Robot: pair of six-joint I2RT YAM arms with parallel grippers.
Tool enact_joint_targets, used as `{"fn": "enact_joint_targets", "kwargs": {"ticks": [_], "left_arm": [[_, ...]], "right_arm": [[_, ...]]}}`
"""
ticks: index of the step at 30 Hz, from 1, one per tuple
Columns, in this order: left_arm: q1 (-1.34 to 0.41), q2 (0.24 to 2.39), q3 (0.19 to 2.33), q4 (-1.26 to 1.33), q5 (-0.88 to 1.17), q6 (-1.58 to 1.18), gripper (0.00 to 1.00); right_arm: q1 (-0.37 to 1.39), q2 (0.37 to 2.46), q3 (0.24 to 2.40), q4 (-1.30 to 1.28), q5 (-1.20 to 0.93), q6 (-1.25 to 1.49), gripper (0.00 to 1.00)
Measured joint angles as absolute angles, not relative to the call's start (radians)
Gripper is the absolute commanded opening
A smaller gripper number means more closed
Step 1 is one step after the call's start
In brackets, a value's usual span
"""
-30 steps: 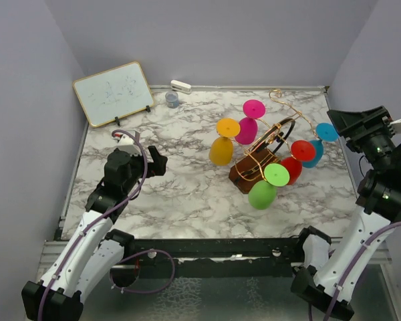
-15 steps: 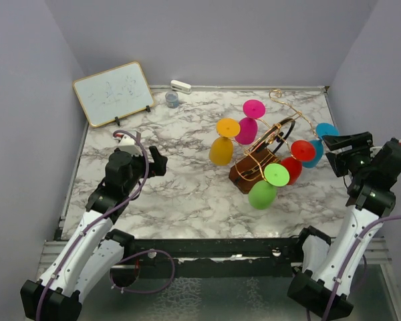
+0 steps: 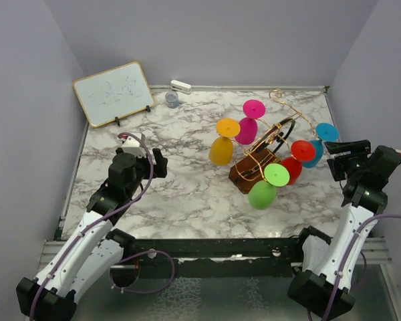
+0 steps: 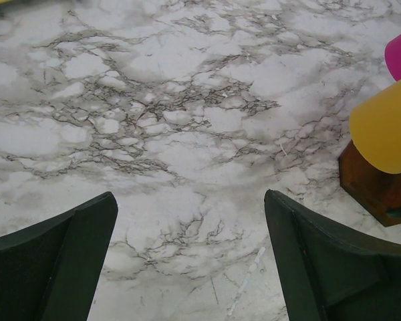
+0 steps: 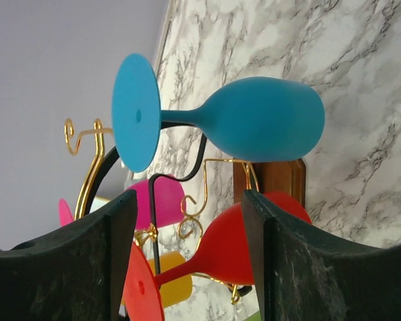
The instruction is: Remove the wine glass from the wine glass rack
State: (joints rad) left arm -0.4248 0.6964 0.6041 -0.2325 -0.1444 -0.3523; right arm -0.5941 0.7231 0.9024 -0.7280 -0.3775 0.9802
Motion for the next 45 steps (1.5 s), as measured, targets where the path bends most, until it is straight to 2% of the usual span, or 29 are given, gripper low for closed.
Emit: {"fn": "enact_joint_targets", "kwargs": {"ticks": [6, 15, 28, 35, 45], "left_arm": [[-0.449, 0.665, 0.604, -0.237, -0.208, -0.326, 0.94], [-0.449, 0.669, 0.604, -0.241, -0.244, -0.318, 0.94], [-0.449, 0.682, 0.604, -0.242, -0.257, -0.318, 0.94], [-0.449, 0.682, 0.604, -0.242, -0.268, -0.318, 0.94], [-0.449, 0.682, 0.604, -0.242, -0.278, -0.316, 0.94]], "right_arm": [[-0.594, 0.723, 0.864, -0.653, -0.358, 0.991, 0.62], [-0.594, 0.751, 0.806, -0.499, -0.359, 1.013, 0.54], [-0.594, 0.808, 0.764, -0.326, -0.386, 1.046, 0.46], [-0.594, 0.833, 0.725, -0.274, -0.414, 1.067, 0.35], [-0.594, 0.817, 0.724, -0.252, -0.43, 1.081, 0.27]]}}
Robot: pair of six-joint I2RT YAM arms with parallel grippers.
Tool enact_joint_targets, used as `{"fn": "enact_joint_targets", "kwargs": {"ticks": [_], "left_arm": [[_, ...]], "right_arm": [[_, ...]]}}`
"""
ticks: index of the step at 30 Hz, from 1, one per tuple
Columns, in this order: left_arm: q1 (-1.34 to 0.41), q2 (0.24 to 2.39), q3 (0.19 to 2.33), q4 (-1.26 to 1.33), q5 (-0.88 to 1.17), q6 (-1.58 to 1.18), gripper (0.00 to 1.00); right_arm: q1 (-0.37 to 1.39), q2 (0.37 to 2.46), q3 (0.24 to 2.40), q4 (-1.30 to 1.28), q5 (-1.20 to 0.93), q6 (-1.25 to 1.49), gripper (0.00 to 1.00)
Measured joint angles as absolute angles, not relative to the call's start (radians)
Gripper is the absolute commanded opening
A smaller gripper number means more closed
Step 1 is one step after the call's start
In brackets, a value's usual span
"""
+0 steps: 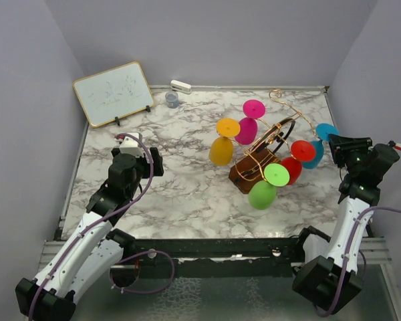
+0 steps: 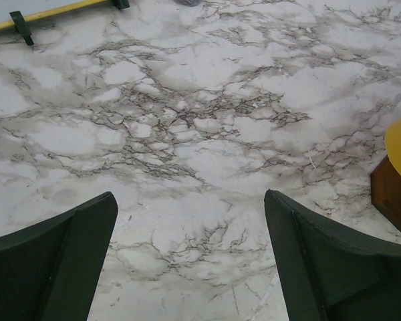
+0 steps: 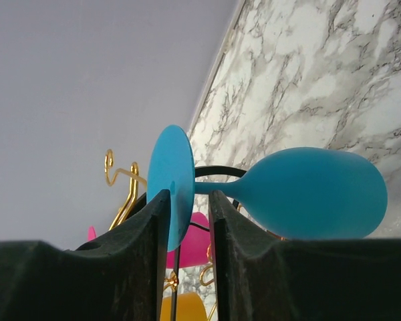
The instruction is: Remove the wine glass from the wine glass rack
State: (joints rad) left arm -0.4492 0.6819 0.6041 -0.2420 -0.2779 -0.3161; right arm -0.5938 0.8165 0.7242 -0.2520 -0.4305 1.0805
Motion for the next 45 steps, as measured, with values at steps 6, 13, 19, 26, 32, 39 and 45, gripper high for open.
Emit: {"fn": "enact_joint_targets", "kwargs": {"ticks": [6, 13, 19, 26, 32, 39, 45], "left_arm": [[-0.449, 0.682, 0.604, -0.242, -0.278, -0.315, 0.94], [-0.449, 0.682, 0.604, -0.242, -0.278, -0.315, 0.94], [-0.45, 0.682, 0.604, -0.242, -0.278, -0.315, 0.94], [-0.449, 0.682, 0.604, -0.242, -0.278, -0.315, 0.94], [-0.449, 0.682, 0.604, -0.242, -0.278, -0.315, 0.94], [-0.449, 0.682, 0.604, -0.242, -0.278, -0.315, 0.94], [-0.449, 0.682, 0.604, -0.242, -0.278, -0.315, 0.94]], "right_arm": [[-0.594, 0.809, 0.724, -0.241, -0.436, 1.095, 0.14], [-0.594, 0.809, 0.724, -0.221, -0.444, 1.109, 0.01], [-0.594, 0.809, 0.724, -0.199, -0.459, 1.127, 0.01], [-0.594, 0.787, 0.724, -0.194, -0.477, 1.167, 0.01], [-0.595, 0.719, 0.714, -0.211, -0.474, 1.189, 0.01], [-0.595, 0.682, 0.713, -0.248, -0.474, 1.197, 0.01], [-0.595, 0.7, 0.713, -0.248, -0.5, 1.192, 0.01]]}}
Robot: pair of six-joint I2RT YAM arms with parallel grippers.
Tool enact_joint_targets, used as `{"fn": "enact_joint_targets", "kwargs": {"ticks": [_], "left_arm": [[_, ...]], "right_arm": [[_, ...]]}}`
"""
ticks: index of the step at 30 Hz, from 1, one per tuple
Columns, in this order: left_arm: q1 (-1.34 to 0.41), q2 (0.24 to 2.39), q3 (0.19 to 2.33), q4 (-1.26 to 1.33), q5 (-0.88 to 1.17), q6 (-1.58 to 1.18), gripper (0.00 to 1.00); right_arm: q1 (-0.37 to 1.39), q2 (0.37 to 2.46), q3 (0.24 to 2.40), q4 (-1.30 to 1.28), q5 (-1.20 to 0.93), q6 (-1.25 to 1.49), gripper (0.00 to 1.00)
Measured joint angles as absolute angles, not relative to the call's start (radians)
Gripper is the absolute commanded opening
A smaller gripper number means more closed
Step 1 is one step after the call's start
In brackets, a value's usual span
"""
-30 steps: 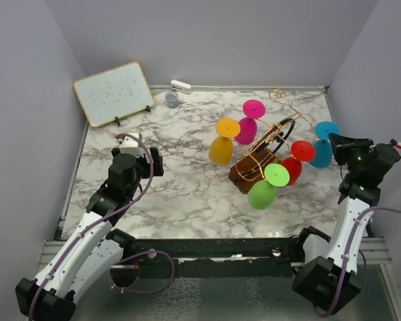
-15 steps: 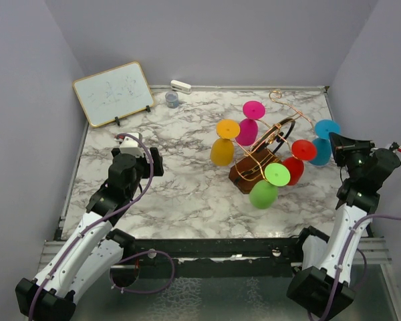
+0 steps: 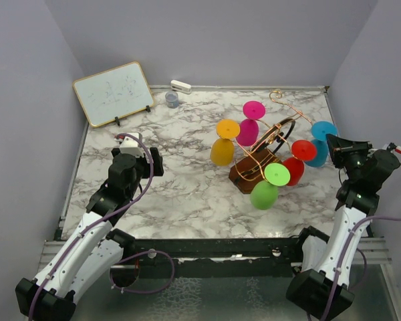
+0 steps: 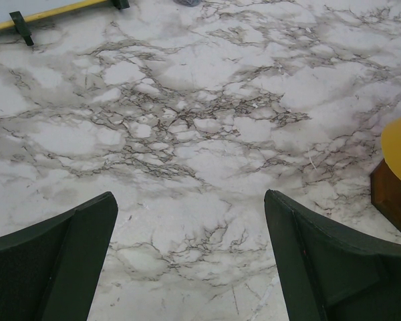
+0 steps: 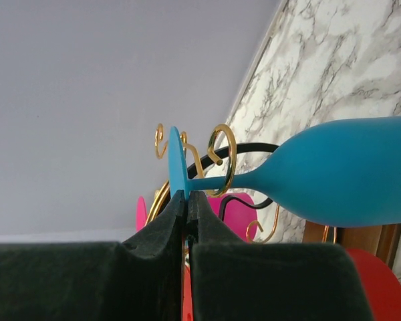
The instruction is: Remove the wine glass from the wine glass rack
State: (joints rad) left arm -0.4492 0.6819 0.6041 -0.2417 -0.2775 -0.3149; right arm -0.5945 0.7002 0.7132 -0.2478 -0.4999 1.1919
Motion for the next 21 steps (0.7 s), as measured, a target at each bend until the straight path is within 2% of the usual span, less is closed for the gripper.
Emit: {"fn": "enact_joint_targets", "kwargs": {"ticks": [12, 21], "left_arm": [[-0.449, 0.682, 0.604, -0.242, -0.278, -0.315, 0.94], [-0.449, 0.682, 0.604, -0.242, -0.278, -0.315, 0.94]], "right_arm": [[-0.594, 0.888, 0.771, -0.175, -0.619, 1.136, 0.01], [-0.59, 0.955, 0.842, -0.099, -0.643, 1.121, 0.01]]}}
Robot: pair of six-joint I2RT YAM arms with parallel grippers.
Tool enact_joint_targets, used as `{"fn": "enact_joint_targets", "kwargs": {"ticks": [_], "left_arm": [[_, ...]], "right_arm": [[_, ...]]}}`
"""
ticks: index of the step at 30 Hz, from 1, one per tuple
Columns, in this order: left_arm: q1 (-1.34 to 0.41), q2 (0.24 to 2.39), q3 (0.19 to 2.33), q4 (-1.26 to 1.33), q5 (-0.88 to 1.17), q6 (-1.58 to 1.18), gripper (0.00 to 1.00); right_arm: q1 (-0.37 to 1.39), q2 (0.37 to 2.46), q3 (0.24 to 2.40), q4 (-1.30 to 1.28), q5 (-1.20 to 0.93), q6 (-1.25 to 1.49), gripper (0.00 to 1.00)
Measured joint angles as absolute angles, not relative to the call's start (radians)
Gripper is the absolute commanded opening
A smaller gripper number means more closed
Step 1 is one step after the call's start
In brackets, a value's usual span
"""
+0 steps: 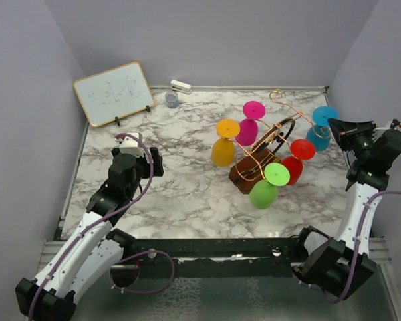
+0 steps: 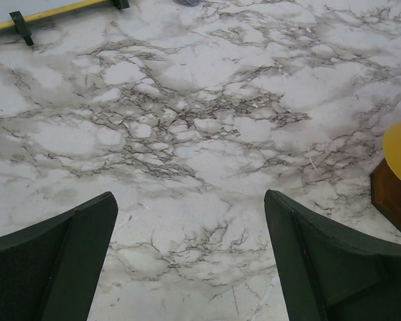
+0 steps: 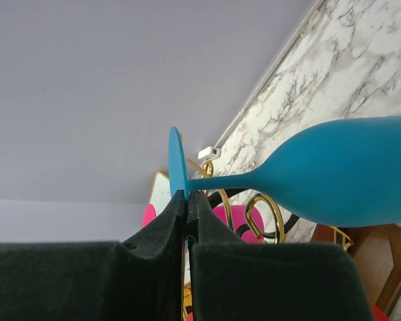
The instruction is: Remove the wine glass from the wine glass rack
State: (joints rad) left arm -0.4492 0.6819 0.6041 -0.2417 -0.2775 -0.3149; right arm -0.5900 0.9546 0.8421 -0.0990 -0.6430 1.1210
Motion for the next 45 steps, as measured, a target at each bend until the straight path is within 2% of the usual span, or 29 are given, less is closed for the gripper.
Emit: {"fn": "enact_joint_targets", "kwargs": {"ticks": [7, 11, 22, 27, 29, 33, 35, 37, 41, 45], "left_arm": [[-0.45, 0.685, 0.604, -0.242, -0.278, -0.315, 0.94], [-0.45, 0.689, 0.604, -0.241, -0.278, -0.315, 0.94], [-0.449, 0.672, 0.604, -0.249, -0.321, -0.315, 0.92], [-0.449, 0.64, 0.605, -0.261, -0.358, -0.316, 0.87], [-0.449, 0.632, 0.611, -0.27, -0.373, -0.318, 0.8], [-0.449, 0.62, 0.654, -0.331, -0.429, -0.349, 0.46], [-0.449, 0.612, 0.705, -0.4, -0.483, -0.393, 0.38], [-0.449, 0.593, 0.781, -0.487, -0.534, -0.443, 0.39], [-0.449, 0.527, 0.941, -0.607, -0.571, -0.529, 0.59], [-0.449, 0.472, 1.081, -0.68, -0.535, -0.562, 0.69]], "right_arm": [[-0.587, 1.078, 0.905, 0.005, -0.653, 1.1, 0.01], [-0.529, 1.218, 1.052, 0.034, -0.665, 1.032, 0.01], [0.066, 1.637, 1.867, -0.131, -0.592, 0.645, 0.01], [0.36, 1.704, 2.079, -0.252, -0.458, 0.391, 0.01], [0.508, 1.687, 2.073, -0.282, -0.384, 0.27, 0.01], [0.743, 1.592, 1.915, -0.297, -0.268, 0.077, 0.01], [0.866, 1.511, 1.782, -0.299, -0.202, -0.021, 0.01], [0.977, 1.434, 1.662, -0.294, -0.141, -0.099, 0.01], [1.18, 1.278, 1.437, -0.285, -0.047, -0.228, 0.01], [1.355, 1.208, 1.285, -0.263, 0.074, -0.331, 0.01]]}}
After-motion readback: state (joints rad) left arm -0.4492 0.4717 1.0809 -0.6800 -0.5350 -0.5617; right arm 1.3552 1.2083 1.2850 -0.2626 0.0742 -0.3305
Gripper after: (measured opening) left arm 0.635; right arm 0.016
